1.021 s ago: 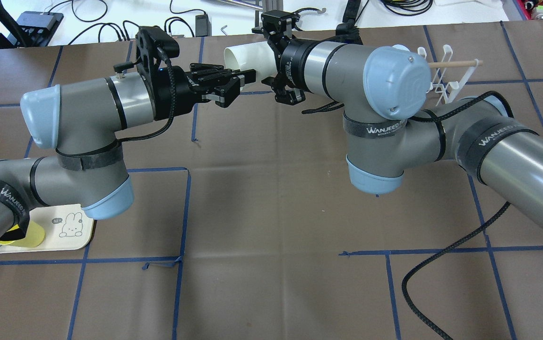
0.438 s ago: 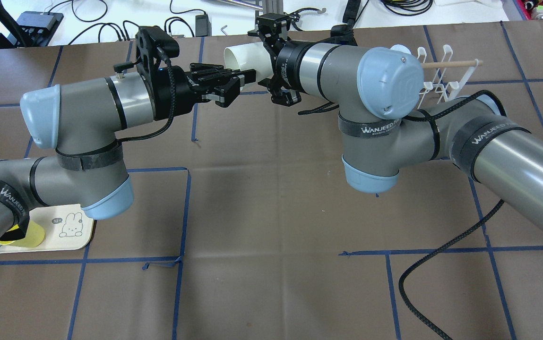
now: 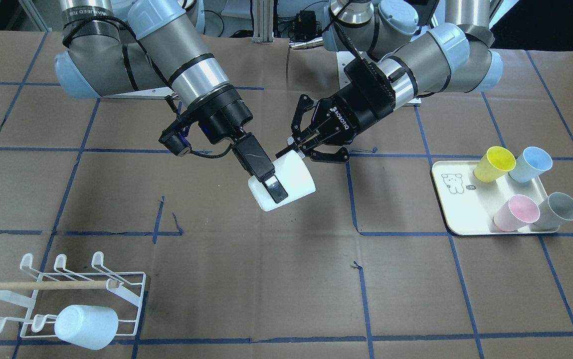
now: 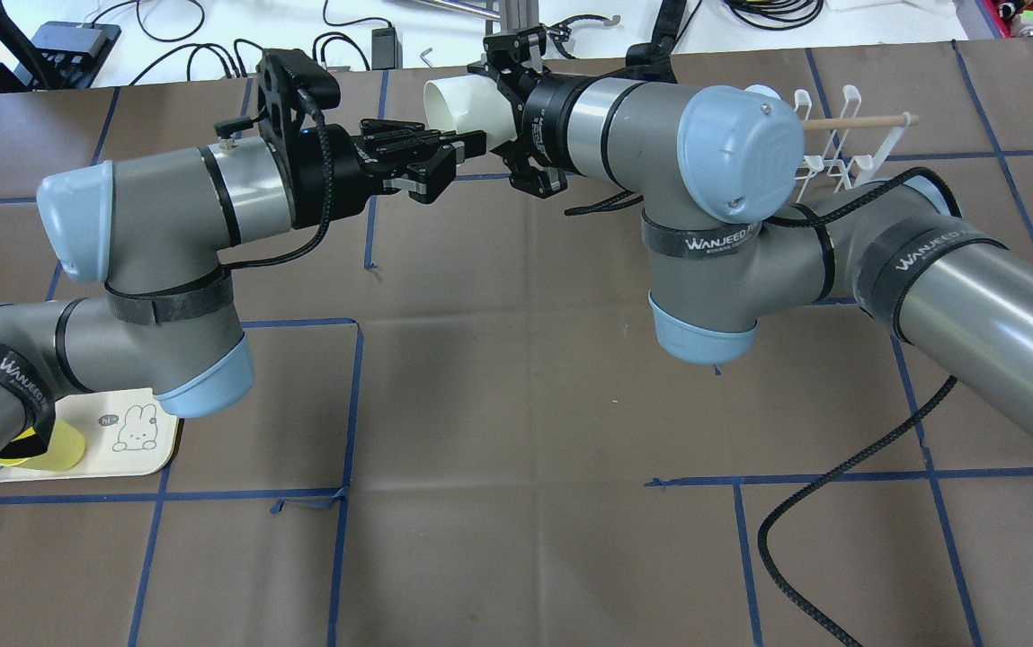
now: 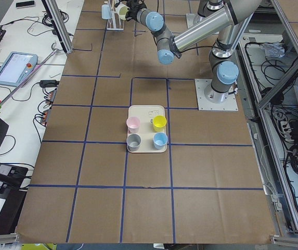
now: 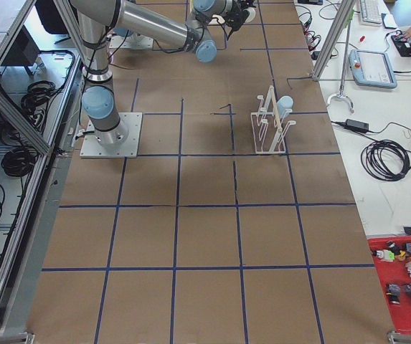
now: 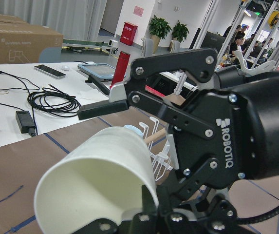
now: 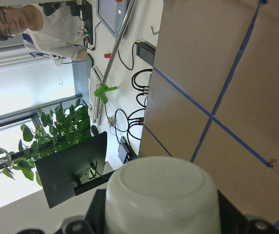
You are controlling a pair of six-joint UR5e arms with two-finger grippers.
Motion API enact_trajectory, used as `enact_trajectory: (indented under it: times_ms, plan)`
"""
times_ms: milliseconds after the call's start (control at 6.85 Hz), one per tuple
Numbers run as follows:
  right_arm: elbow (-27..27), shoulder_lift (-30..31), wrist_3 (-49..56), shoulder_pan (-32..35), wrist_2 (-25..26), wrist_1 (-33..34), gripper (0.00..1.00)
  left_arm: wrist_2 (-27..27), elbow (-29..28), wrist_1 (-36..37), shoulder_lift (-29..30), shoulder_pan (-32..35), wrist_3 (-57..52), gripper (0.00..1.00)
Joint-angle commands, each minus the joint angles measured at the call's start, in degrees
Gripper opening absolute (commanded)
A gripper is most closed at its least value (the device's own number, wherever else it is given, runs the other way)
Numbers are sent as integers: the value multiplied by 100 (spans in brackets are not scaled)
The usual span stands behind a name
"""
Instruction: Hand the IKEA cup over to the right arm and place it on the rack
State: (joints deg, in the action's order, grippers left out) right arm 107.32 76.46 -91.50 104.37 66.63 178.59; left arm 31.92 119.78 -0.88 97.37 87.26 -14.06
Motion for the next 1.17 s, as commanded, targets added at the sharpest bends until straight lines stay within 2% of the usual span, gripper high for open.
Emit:
enact_trajectory:
  times_ms: [0, 146, 292, 438, 584, 730, 1021]
  plan:
    - [17, 1, 1, 4, -27, -9, 39, -2, 2, 0, 1, 1, 0, 3]
    - [17, 1, 1, -5, -36, -9, 33, 7, -33, -9, 1, 1, 0, 13]
    - [17, 1, -8, -5, -36, -17, 30, 33, -59, -9, 1, 1, 0, 37]
    - [17, 1, -8, -5, -36, -17, 27, 34, -60, -9, 1, -7, 0, 70]
    - [17, 1, -8, -5, -27, -17, 24, 34, -77, 0, -7, -7, 226, 90]
    - [8, 10, -8, -5, -27, -17, 21, 34, -77, 17, -8, -7, 472, 96]
    - [-35, -34, 9, -5, 34, 9, 19, 25, -51, 17, -42, -269, 492, 98]
